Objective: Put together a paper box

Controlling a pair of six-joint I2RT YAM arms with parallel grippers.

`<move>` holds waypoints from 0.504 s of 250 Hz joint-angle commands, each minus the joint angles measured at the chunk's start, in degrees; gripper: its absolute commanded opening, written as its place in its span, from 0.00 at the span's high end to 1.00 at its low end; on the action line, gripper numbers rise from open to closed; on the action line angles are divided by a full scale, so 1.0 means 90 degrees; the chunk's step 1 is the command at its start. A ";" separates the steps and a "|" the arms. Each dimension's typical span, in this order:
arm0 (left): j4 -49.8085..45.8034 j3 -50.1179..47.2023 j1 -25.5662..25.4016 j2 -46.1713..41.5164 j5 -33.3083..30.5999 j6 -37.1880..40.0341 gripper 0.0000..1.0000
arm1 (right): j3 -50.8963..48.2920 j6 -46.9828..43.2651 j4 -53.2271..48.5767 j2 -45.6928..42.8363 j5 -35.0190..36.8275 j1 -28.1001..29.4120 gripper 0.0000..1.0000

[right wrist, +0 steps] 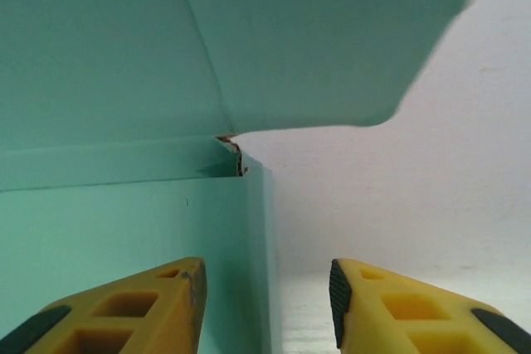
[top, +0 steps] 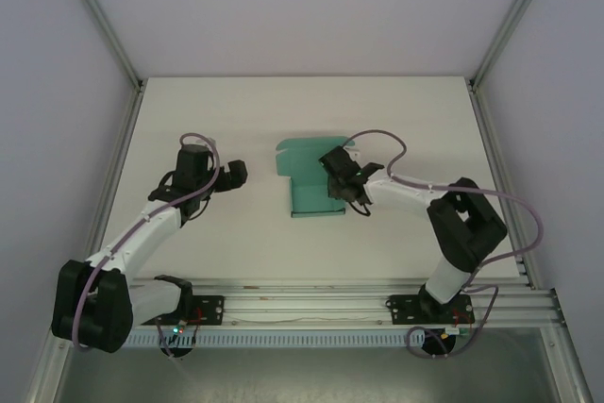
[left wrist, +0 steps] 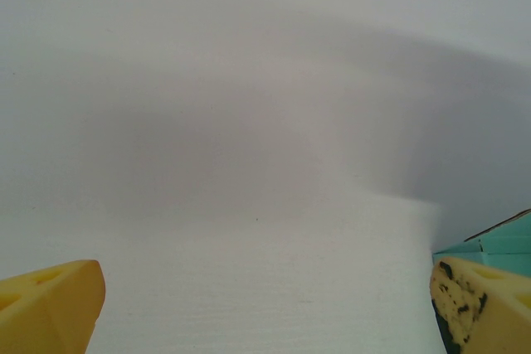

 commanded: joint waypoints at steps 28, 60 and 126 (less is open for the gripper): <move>0.0200 -0.0036 0.0005 0.0017 0.0099 0.0172 0.00 | -0.0154 0.0037 0.0132 0.0400 -0.0452 -0.0066 0.69; 0.0201 -0.0047 0.0005 0.0020 0.0060 0.0183 0.00 | -0.0255 0.0079 0.0111 0.0531 -0.0429 -0.0099 0.76; 0.0076 -0.0009 0.0006 -0.0065 -0.0104 0.0172 0.00 | -0.0176 -0.0146 -0.0425 0.0796 0.0020 -0.0105 1.00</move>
